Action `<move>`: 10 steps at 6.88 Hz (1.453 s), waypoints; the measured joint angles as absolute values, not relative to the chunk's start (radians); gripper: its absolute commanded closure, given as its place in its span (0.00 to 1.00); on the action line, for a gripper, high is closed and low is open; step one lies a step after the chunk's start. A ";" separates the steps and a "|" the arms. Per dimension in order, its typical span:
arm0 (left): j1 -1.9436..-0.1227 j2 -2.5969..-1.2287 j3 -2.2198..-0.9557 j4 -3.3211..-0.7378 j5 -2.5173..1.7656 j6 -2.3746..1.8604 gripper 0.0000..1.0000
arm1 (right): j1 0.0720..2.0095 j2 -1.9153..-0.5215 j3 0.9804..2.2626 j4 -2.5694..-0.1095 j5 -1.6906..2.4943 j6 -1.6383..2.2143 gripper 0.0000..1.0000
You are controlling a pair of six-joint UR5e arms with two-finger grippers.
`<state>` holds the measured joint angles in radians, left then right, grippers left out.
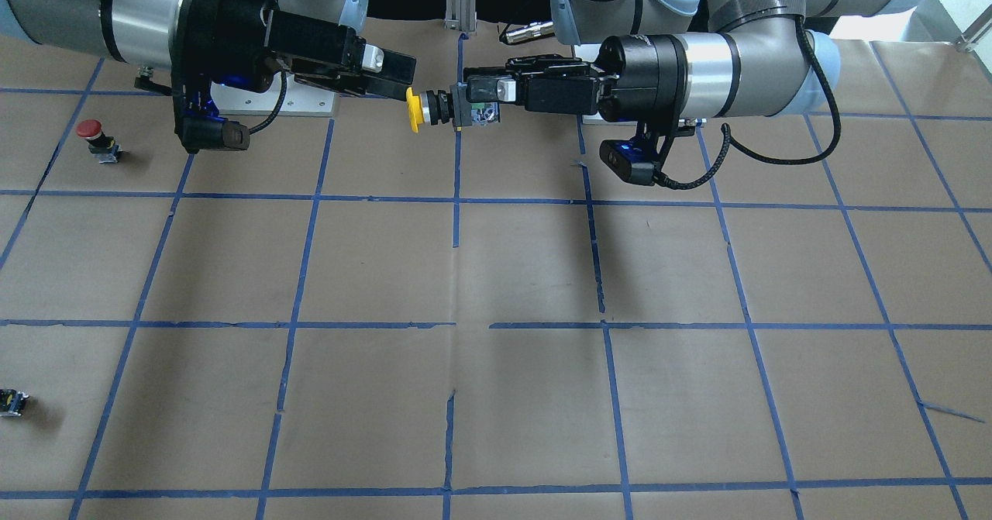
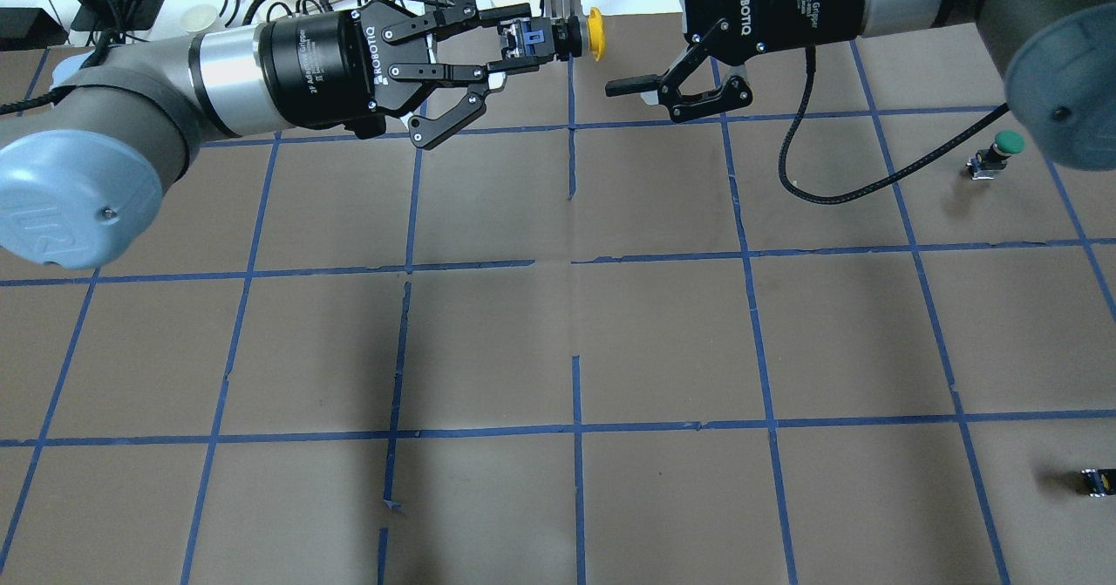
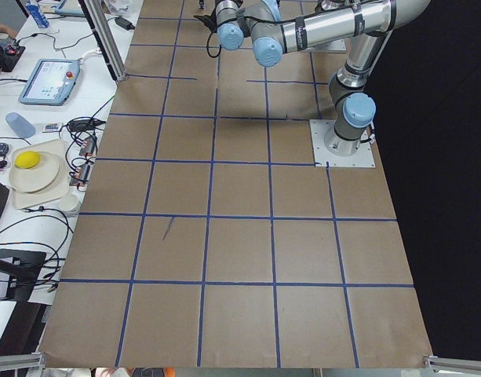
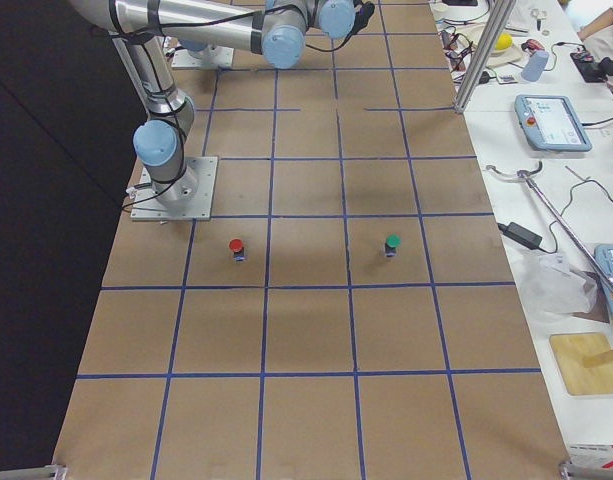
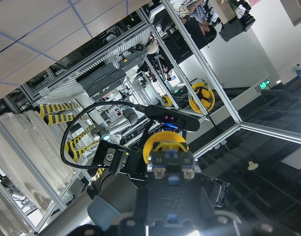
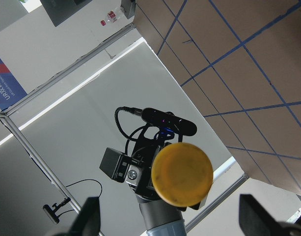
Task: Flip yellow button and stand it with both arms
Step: 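Bring the right gripper to the yellow cap while the left gripper holds the button, then grasp the yellow button with the right gripper while the left gripper opens and withdraws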
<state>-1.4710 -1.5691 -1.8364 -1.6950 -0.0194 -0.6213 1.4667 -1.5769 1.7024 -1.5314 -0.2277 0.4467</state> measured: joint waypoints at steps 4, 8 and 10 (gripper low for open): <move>-1.471 -1.556 -1.838 -1.694 -0.038 -0.642 0.98 | 1.469 -1.554 1.704 -1.569 -0.228 0.442 0.73; -1.471 -1.548 -1.838 -1.695 -0.040 -0.652 0.31 | 1.470 -1.558 1.704 -1.575 -0.229 0.442 0.88; -1.471 -1.539 -1.839 -1.695 -0.037 -0.672 0.06 | 1.469 -1.558 1.703 -1.576 -0.230 0.441 0.88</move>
<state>-1.4711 -1.5394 -1.8391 -1.6947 -0.0366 -0.6719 1.4695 -1.5578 1.7033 -1.5757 -0.2297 0.4415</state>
